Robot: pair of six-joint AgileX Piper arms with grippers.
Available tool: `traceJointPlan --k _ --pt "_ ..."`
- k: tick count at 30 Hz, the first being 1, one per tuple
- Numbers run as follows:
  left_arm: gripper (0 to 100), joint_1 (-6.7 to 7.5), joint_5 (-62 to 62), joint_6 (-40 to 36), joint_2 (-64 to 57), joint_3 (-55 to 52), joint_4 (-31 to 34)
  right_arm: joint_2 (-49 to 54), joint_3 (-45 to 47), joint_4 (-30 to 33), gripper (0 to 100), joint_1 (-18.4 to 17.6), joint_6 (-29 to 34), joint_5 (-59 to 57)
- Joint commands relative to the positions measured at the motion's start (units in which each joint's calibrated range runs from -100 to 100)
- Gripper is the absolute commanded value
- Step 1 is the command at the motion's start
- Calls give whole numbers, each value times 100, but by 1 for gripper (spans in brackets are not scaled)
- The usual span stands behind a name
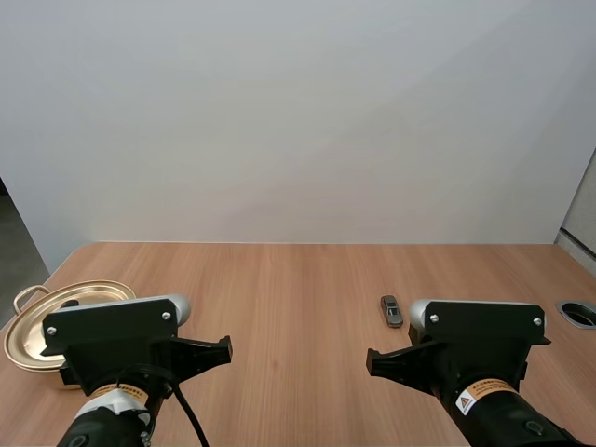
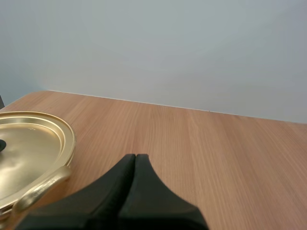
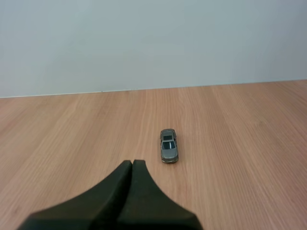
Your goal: Open the pot, put the car inside, and close it
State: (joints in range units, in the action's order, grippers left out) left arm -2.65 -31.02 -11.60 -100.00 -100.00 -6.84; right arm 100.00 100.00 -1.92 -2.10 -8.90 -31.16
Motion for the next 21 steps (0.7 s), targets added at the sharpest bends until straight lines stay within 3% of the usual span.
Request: traceJointPlan --k 1,11,16,18,21 --pt "0 2 -12 -5 0 0 -1 0 0 6 0 -1 1 10" --pt "0 2 87 6 0 0 198 0 0 -396 0 -1 12 10" --pt "0 2 1946 19 0 239 527 0 0 -941 0 -1 12 10" --pt "0 2 2618 170 0 530 1023 0 0 -1343 0 -1 12 10" --pt "0 2 2588 559 0 1058 1808 0 0 -1675 0 -1 12 10"
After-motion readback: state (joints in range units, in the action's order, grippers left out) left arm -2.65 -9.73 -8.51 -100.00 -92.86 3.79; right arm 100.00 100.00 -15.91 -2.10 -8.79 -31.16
